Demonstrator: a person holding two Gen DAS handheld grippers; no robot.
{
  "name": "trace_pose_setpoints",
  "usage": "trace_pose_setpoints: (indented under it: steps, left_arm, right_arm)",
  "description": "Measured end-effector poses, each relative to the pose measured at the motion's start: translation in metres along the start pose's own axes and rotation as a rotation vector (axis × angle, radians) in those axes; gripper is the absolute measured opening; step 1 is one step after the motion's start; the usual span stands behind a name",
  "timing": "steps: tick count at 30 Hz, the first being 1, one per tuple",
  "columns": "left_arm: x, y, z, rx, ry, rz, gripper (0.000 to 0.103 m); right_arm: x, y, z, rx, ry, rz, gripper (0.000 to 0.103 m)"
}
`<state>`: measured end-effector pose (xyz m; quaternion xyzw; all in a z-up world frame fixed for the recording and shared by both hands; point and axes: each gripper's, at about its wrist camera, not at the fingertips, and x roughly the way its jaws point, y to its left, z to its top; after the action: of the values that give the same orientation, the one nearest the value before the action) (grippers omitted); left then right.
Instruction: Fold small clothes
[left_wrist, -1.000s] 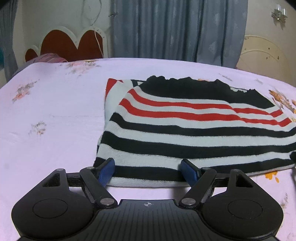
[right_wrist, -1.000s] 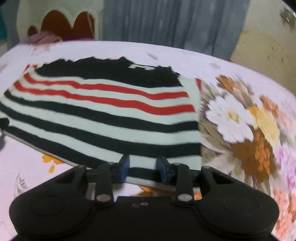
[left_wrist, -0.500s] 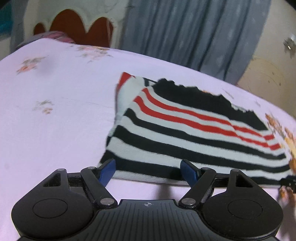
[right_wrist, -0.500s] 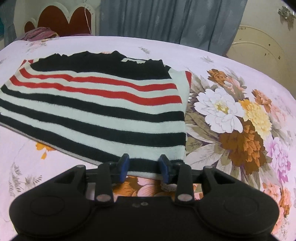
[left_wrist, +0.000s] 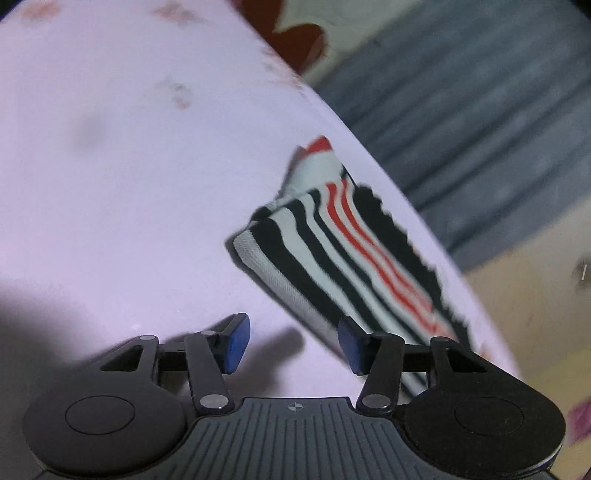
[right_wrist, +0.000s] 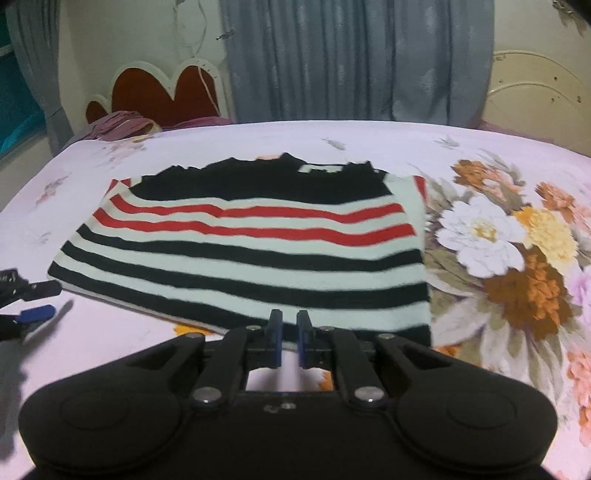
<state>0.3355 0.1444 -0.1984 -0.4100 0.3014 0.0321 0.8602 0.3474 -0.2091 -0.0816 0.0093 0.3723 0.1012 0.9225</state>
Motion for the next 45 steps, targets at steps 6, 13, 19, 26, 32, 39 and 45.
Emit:
trace_pose_setpoints:
  steps: [6, 13, 19, 26, 32, 39, 45]
  left_arm:
    - [0.028, 0.004, 0.004, -0.116, -0.081, -0.048, 0.052]
    - [0.067, -0.003, 0.026, -0.154, -0.136, -0.076, 0.052]
    - [0.084, 0.003, 0.037, -0.233, -0.097, -0.109, 0.018]
    - [0.088, 0.012, 0.034, -0.244, -0.071, -0.141, 0.018]
    - [0.089, -0.004, 0.04, -0.228, -0.076, -0.144, 0.018]
    - [0.07, -0.053, 0.055, -0.104, -0.108, -0.171, 0.018]
    - [0.063, -0.137, 0.053, 0.088, -0.073, -0.222, 0.018]
  right_arm:
    - [0.02, 0.012, 0.024, 0.001, -0.023, 0.052, 0.008]
    - [0.069, 0.027, 0.065, 0.009, -0.01, 0.106, 0.005]
    - [0.101, 0.047, 0.082, -0.02, 0.025, 0.115, 0.004]
    - [0.122, 0.05, 0.063, -0.048, 0.102, 0.079, 0.0]
    - [0.12, 0.04, 0.06, 0.012, 0.103, 0.111, 0.0]
    - [0.124, 0.038, 0.066, -0.02, 0.112, 0.135, 0.0]
    - [0.114, 0.011, 0.074, 0.066, 0.091, 0.225, 0.004]
